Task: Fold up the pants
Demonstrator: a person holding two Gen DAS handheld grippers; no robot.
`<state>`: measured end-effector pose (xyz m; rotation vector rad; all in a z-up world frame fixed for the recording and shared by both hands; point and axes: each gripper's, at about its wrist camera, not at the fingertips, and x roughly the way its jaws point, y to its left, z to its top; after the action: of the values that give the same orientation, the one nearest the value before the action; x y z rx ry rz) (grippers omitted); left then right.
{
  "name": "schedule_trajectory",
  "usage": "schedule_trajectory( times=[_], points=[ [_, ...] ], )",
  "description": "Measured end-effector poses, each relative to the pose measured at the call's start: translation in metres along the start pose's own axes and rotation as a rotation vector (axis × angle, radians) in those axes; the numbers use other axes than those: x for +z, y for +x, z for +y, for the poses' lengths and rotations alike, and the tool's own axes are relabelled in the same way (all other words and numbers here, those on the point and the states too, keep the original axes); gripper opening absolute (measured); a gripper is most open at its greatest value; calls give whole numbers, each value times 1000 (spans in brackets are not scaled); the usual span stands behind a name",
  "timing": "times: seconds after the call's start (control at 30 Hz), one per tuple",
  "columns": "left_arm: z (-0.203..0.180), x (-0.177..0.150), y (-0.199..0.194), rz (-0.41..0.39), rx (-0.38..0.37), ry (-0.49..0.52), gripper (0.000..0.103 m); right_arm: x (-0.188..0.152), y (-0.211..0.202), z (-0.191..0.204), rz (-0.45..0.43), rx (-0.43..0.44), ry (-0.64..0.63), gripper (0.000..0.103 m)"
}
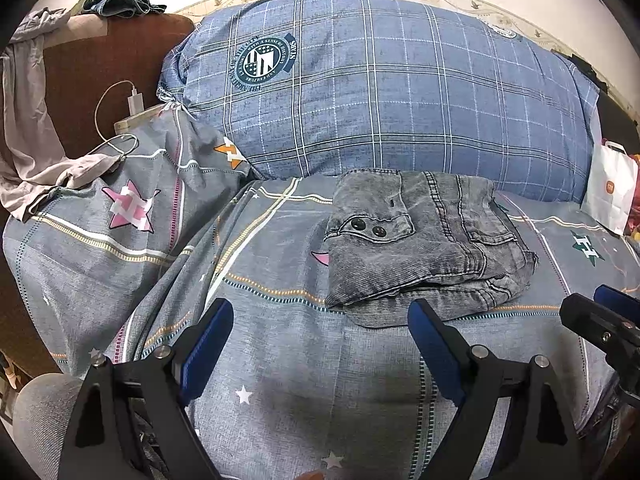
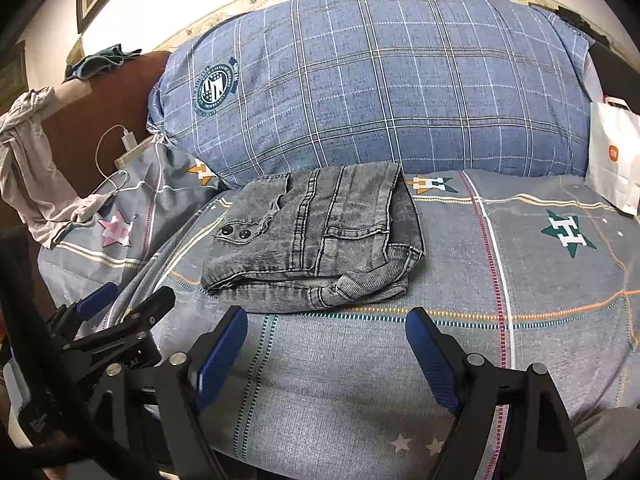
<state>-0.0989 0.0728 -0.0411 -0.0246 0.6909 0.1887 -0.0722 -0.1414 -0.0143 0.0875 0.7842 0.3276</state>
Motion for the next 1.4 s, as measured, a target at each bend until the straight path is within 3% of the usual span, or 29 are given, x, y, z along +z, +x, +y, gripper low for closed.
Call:
schedule_trajectory(
  times=[1.4],
  points=[
    [-8, -2, 7, 12, 16, 29, 89, 1, 7, -10, 17, 1, 34, 84]
  ],
)
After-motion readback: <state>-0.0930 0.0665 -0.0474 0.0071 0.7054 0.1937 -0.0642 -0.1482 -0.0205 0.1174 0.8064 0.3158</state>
